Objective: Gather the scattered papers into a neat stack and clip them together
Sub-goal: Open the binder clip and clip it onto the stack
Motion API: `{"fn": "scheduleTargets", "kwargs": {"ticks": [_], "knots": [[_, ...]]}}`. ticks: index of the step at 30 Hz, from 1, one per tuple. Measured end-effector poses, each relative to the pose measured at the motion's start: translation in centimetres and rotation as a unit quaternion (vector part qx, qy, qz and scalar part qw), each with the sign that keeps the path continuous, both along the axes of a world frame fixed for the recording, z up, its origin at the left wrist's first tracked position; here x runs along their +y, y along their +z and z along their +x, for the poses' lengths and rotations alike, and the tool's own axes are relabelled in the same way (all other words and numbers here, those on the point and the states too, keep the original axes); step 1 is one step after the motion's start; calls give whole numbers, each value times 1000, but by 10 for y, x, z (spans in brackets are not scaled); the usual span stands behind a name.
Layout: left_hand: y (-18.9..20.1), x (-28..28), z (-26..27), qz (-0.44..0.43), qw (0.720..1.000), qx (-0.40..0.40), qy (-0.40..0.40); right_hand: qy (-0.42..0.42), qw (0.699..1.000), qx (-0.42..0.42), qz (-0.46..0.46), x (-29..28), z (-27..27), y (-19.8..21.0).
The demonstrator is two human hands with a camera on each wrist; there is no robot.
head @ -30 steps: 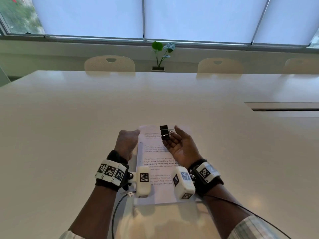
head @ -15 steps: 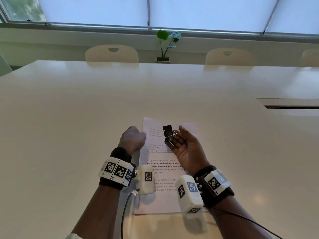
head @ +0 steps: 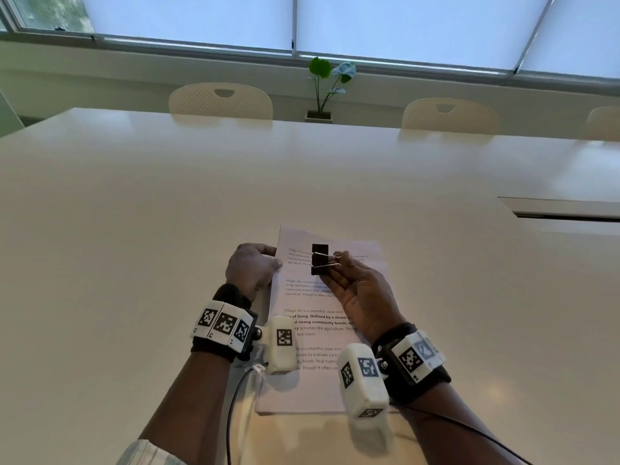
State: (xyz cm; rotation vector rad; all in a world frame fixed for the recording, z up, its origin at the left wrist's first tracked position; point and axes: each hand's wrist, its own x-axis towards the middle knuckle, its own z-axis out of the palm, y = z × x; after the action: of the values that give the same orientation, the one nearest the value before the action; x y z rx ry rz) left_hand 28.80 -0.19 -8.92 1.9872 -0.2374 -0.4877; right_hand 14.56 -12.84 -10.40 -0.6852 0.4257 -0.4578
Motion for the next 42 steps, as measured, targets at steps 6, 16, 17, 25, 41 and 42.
{"fn": "scheduleTargets", "kwargs": {"ticks": [6,16,17,25,41,42], "knots": [[-6,-2,5,-3,1000,9,9,-73,978,27,-193,-6,1,11],[-2,-4,4,55,998,-38,3,-218,647,92,-724,-32,45,75],[-1,-4,3,56,998,-37,4,-206,641,88,-734,-30,50,76],[-1,-3,2,64,997,-38,-1,-161,617,93,-764,-26,65,65],[8,-1,-2,52,998,-17,4,-70,637,99,-762,-12,76,61],[8,-1,-2,52,998,-17,6,-53,630,108,-767,-13,77,62]]}}
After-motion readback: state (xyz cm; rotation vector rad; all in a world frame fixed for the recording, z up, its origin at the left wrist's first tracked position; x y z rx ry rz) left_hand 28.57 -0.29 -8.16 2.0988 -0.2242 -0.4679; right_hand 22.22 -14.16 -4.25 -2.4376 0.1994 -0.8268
